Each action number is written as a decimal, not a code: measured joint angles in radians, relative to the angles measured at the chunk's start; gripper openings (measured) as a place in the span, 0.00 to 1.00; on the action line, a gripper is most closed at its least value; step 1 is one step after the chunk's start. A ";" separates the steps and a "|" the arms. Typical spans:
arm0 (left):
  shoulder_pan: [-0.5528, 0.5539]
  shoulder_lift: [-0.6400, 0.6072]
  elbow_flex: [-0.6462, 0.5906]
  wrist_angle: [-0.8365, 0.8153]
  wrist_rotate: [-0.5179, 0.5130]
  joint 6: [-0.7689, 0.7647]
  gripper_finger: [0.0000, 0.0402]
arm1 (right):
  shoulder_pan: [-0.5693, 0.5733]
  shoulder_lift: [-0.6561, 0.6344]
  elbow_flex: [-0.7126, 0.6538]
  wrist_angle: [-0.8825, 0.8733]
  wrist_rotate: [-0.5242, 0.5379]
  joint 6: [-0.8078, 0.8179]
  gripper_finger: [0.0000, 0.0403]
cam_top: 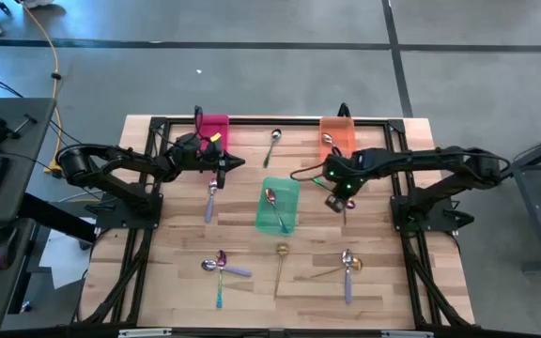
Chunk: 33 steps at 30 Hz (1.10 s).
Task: Sort silverware by color (type)
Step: Put the middle right blue spoon into the green bin
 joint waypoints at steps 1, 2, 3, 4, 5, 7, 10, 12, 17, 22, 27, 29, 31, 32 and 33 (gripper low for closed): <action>0.000 0.000 0.000 -0.004 -0.019 0.006 0.00 | 0.011 0.002 0.023 0.015 -0.008 0.052 0.00; 0.000 0.000 0.000 -0.006 -0.030 0.007 0.00 | 0.023 0.006 0.046 0.039 -0.010 0.105 0.00; 0.001 0.000 0.000 -0.005 -0.040 0.009 0.00 | 0.035 0.013 0.070 0.084 -0.011 0.155 0.00; 0.002 0.000 0.000 -0.005 -0.048 0.013 0.00 | 0.047 0.022 0.092 0.139 -0.012 0.209 0.00; 0.003 0.000 0.000 -0.004 -0.050 0.016 0.00 | 0.058 0.032 0.111 0.191 -0.012 0.255 0.00; 0.003 0.000 0.000 -0.002 -0.054 0.024 0.00 | 0.081 0.057 0.145 0.290 -0.011 0.336 0.00; 0.003 0.000 0.000 -0.003 -0.078 0.025 0.00 | 0.108 0.124 0.193 0.417 0.001 0.450 0.00; 0.003 0.000 0.000 -0.004 -0.085 0.025 0.00 | 0.121 0.180 0.221 0.461 0.003 0.495 0.00; 0.003 0.000 0.000 -0.004 -0.087 0.025 0.00 | 0.142 0.309 0.275 0.539 -0.010 0.563 0.00; 0.002 0.000 0.000 -0.004 -0.087 0.024 0.00 | 0.161 0.385 0.284 0.552 -0.016 0.614 0.00; 0.002 0.000 0.000 -0.004 -0.087 0.024 0.00 | 0.173 0.425 0.285 0.546 -0.015 0.640 0.00; 0.002 0.000 0.000 -0.004 -0.087 0.023 0.00 | 0.173 0.436 0.286 0.541 -0.016 0.646 0.00; 0.002 0.000 0.000 -0.004 -0.087 0.023 0.00 | 0.173 0.451 0.286 0.526 -0.015 0.646 0.00; 0.002 0.000 0.000 -0.004 -0.087 0.023 0.00 | 0.173 0.459 0.286 0.527 -0.015 0.646 0.00; 0.002 0.000 0.000 -0.004 -0.086 0.022 0.00 | 0.172 0.465 0.286 0.521 -0.015 0.645 0.00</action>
